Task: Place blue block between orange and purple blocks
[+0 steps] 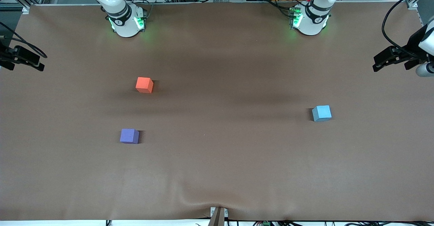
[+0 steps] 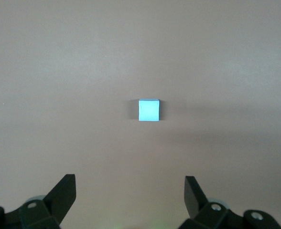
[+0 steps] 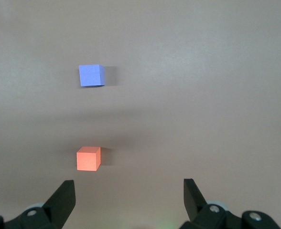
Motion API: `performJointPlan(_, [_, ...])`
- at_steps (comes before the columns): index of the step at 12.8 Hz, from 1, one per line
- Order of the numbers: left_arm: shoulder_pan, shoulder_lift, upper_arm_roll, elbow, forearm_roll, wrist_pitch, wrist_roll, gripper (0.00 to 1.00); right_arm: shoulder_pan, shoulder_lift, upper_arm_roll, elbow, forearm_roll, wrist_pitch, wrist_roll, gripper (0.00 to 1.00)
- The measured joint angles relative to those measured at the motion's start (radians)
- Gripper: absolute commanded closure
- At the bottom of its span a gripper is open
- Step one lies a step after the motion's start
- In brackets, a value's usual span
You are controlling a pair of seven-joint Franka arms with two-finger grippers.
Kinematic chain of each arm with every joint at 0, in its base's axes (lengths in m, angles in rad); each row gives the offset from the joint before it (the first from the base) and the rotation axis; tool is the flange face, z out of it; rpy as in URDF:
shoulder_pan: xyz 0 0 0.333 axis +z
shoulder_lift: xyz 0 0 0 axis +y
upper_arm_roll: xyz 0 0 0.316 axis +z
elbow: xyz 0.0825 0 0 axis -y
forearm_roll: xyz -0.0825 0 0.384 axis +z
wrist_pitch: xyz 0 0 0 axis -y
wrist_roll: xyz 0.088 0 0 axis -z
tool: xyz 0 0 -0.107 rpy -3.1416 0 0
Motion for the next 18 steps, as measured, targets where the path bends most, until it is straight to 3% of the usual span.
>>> performJointPlan(14, [0.0, 0.003, 0.0, 0.0, 0.0, 0.002, 0.0, 0.0, 0.0, 0.009, 0.001, 0.0, 0.0, -0.002, 0.0, 0.0])
performJointPlan(18, [0.003, 0.06, 0.0, -0.01, 0.0, 0.011, 0.0, 0.0, 0.0, 0.011, 0.001, 0.0, 0.0, -0.002, 0.0, 0.0])
